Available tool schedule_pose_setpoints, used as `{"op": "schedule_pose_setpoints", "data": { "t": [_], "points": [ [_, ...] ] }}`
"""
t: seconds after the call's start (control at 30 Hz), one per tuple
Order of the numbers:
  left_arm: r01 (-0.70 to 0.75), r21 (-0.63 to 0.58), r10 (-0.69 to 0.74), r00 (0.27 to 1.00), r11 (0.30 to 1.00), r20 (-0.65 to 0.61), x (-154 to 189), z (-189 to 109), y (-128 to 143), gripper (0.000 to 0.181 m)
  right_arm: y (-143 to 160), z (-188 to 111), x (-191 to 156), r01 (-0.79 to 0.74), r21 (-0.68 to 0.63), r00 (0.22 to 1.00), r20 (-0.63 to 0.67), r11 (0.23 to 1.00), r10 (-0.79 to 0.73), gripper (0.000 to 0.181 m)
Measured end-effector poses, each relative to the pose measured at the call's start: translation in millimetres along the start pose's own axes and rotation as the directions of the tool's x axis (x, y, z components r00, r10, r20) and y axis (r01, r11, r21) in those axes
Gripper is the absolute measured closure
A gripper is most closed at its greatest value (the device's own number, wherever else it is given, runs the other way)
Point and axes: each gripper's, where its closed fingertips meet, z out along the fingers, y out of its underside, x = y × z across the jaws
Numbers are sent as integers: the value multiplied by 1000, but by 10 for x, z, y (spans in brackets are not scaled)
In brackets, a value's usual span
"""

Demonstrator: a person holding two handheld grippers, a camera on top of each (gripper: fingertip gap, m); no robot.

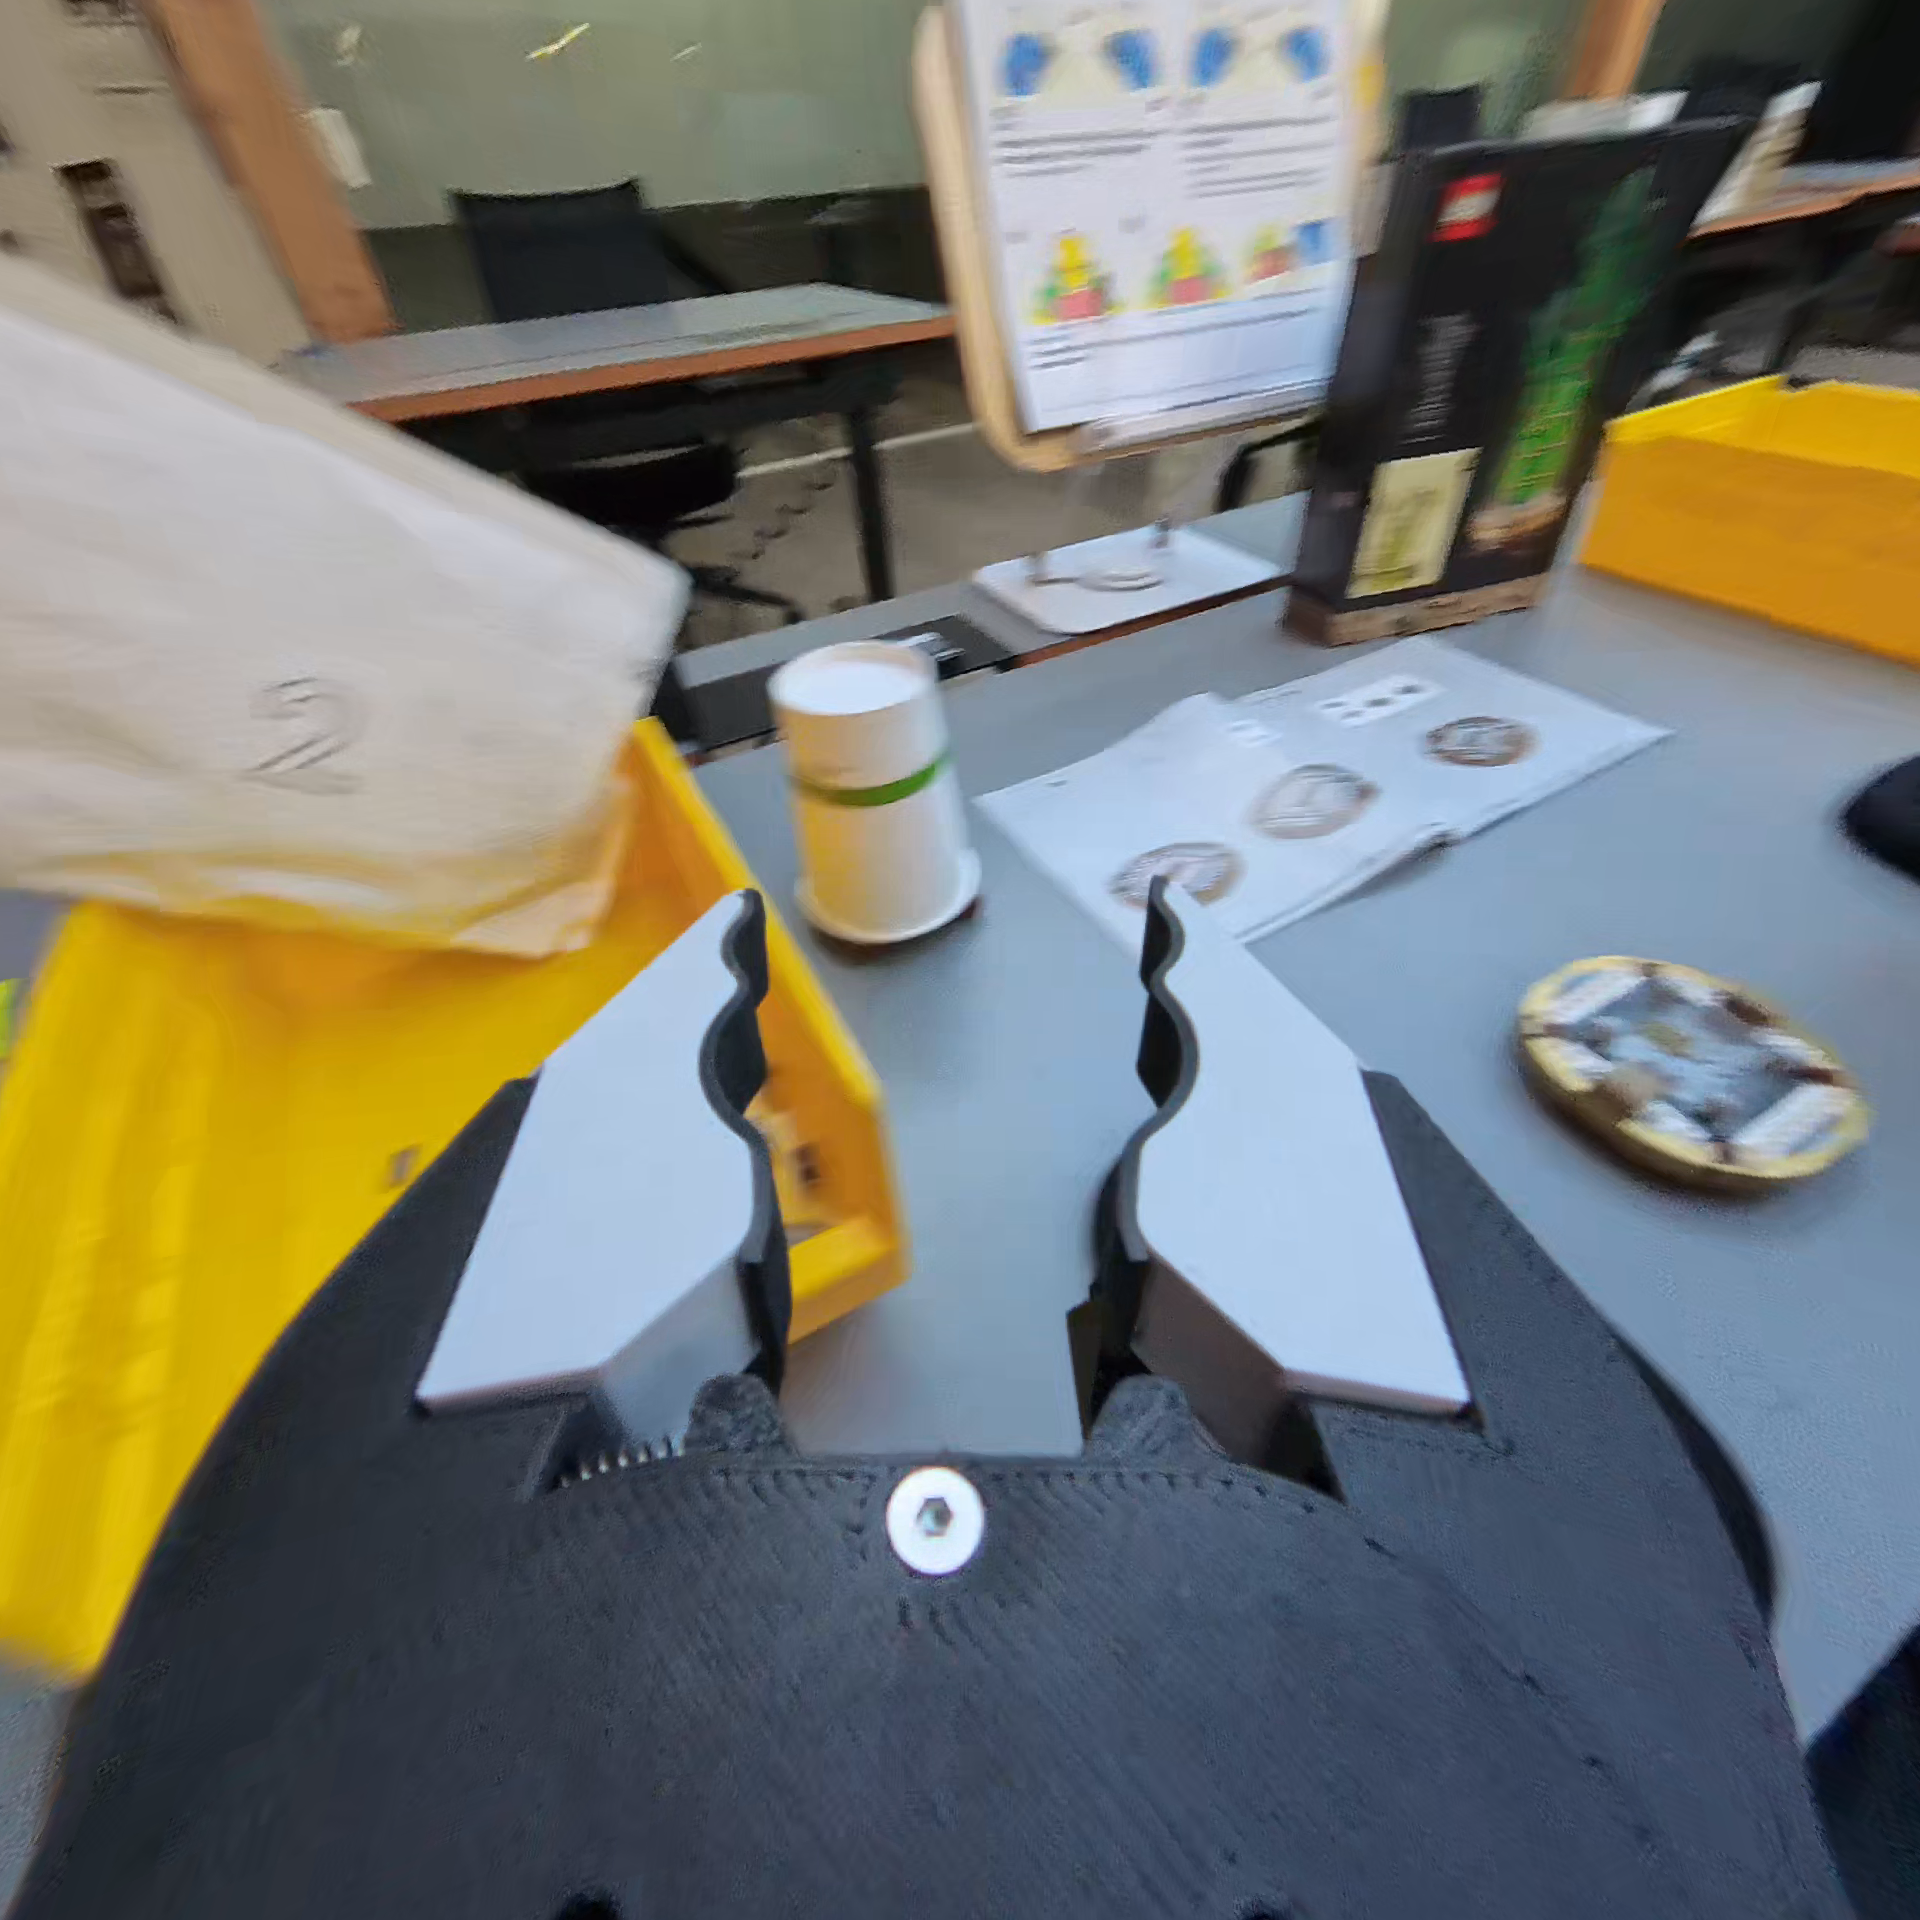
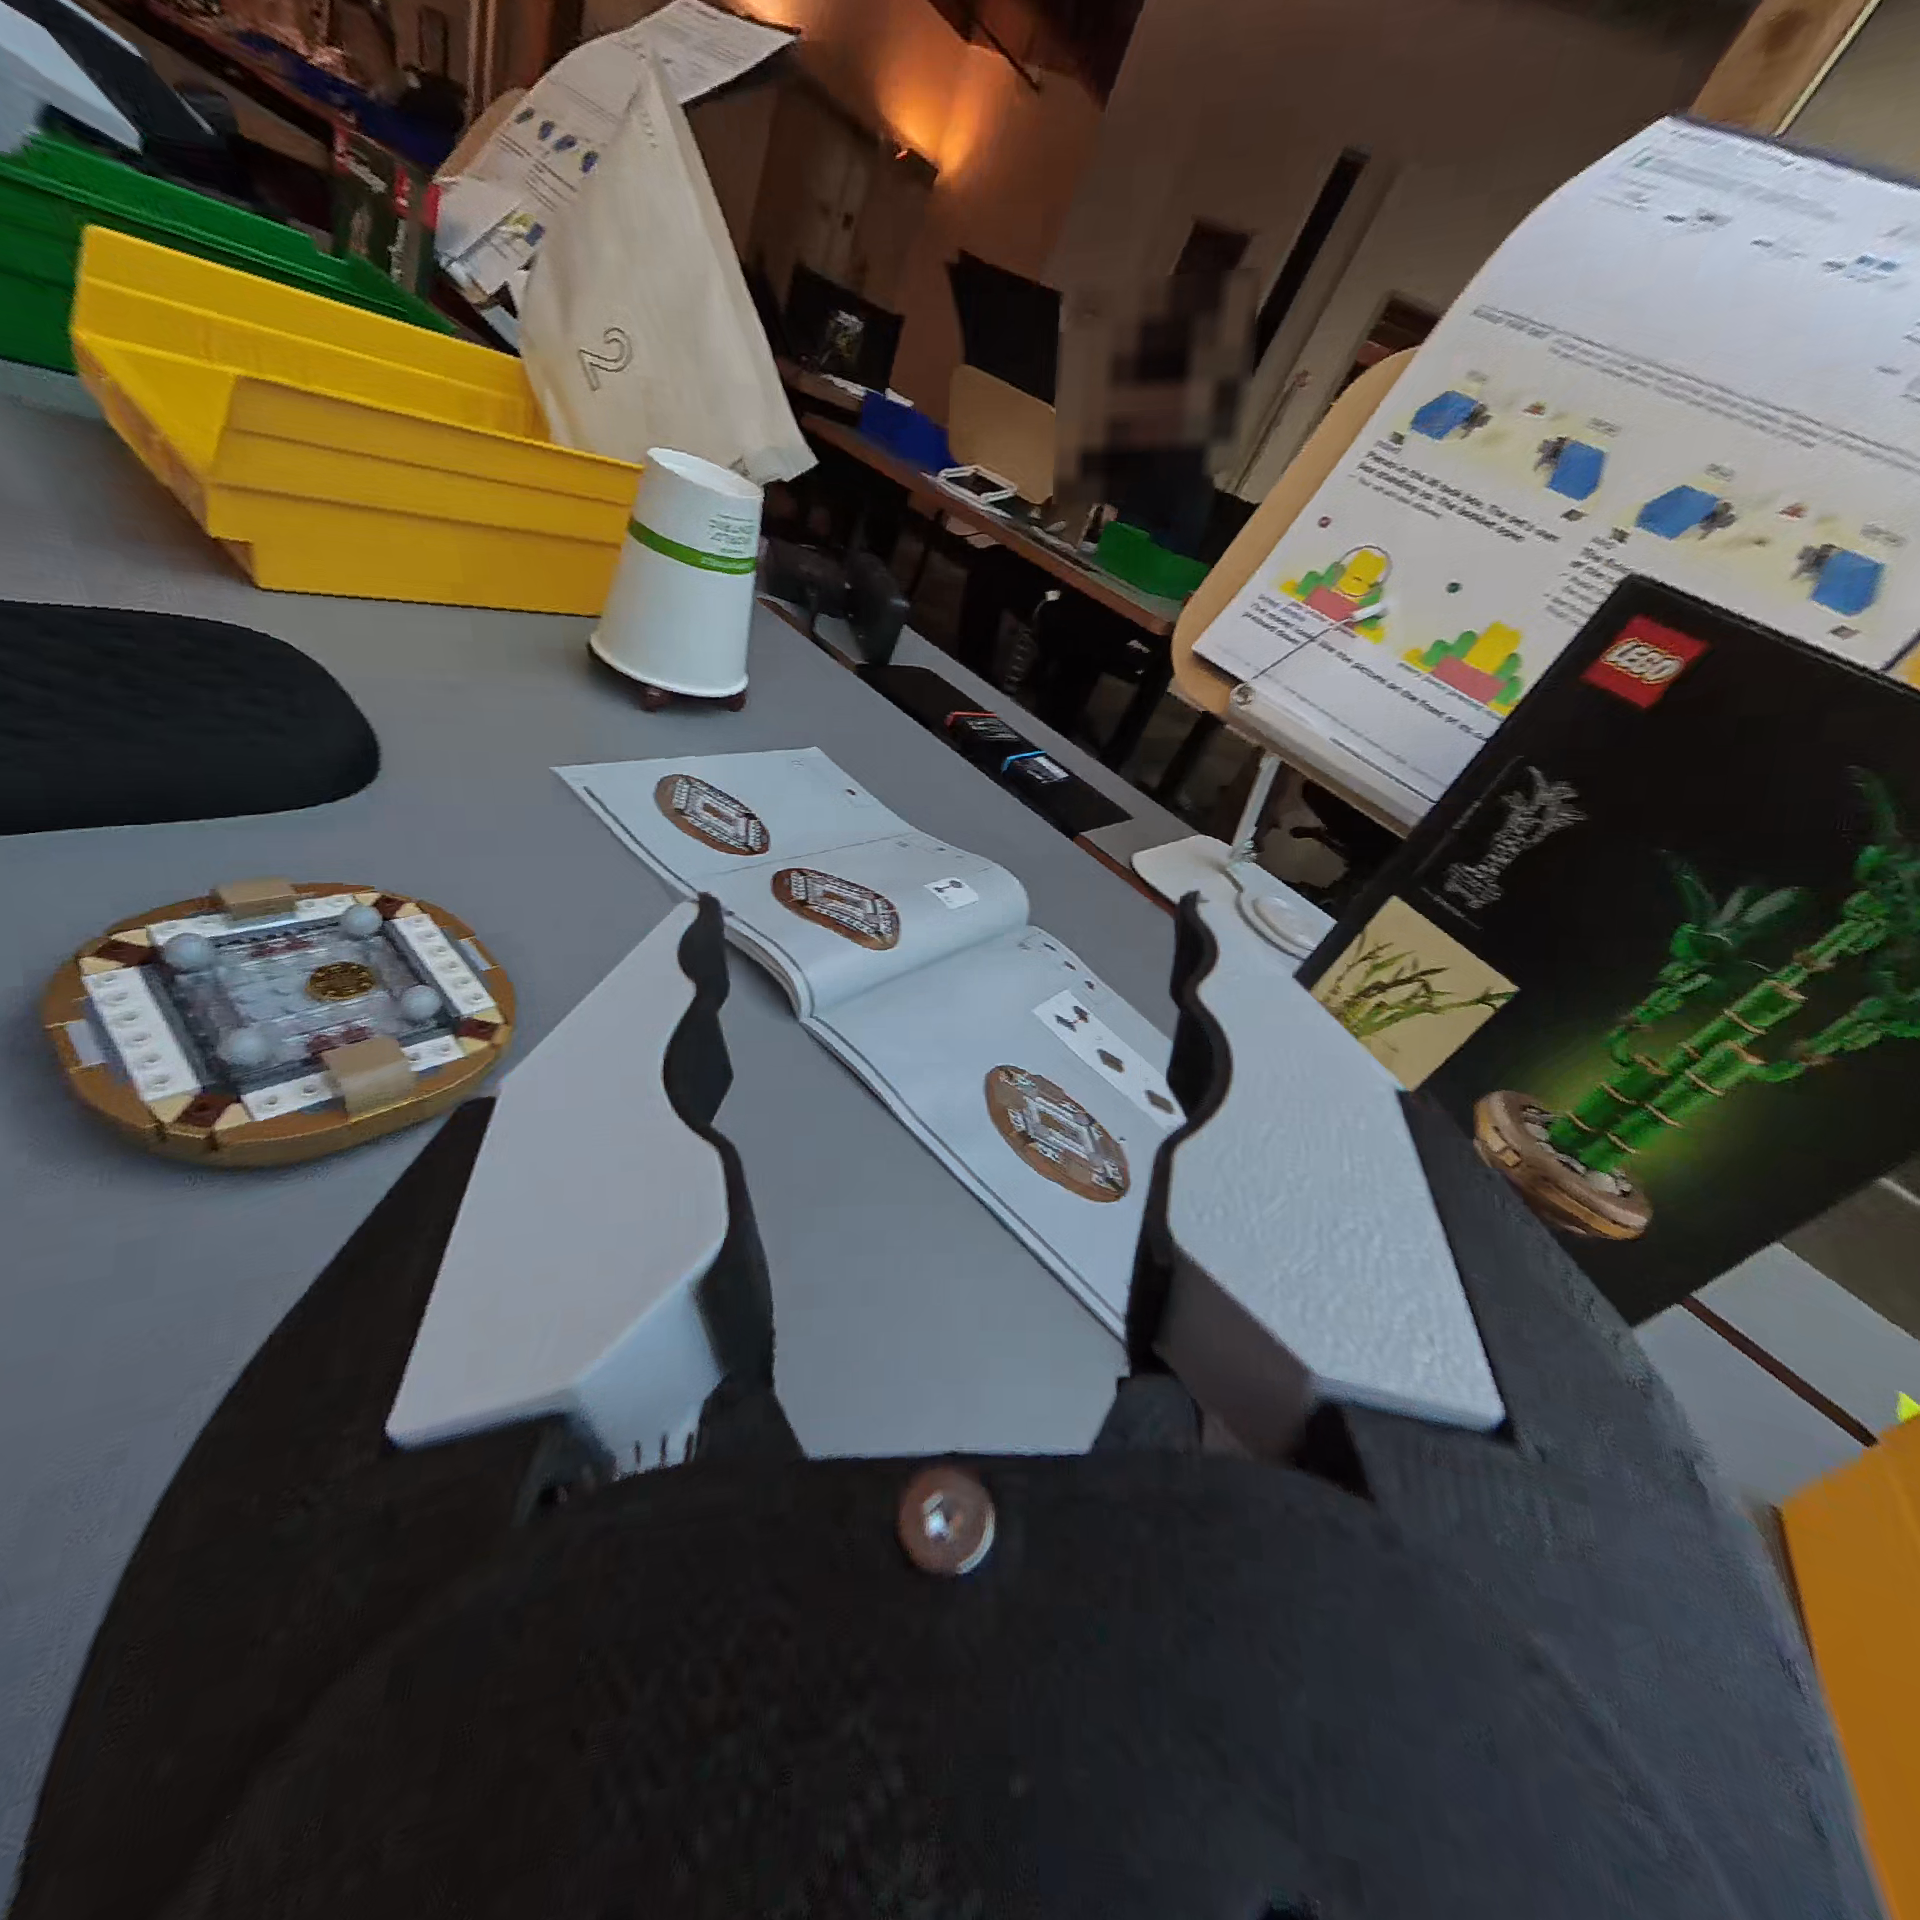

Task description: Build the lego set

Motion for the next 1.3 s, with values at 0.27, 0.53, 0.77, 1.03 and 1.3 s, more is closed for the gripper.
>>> {"op": "schedule_pose_setpoints", "data": {
  "t": [0.27,0.53,0.77,1.03,1.3],
  "points": [
    [-263,-602,214,965,754,-154,-1264,114,550,149,-32,185,536,-5,107,983,-183,994,25,132],
    [-405,-711,56,887,574,-459,-982,747,1275,151,84,507,391,-203,76,976,-65,976,208,133],
    [-438,-752,80,884,493,-461,-1074,839,1578,151,92,335,437,-264,45,964,-23,963,265,135],
    [-451,-792,83,884,413,-460,-1118,794,1724,175,18,-73,732,-317,95,945,-48,944,323,136],
    [-323,-813,128,945,484,-300,-1239,771,1493,175,286,-421,1026,-209,-58,942,-278,976,185,146]
  ]
}}
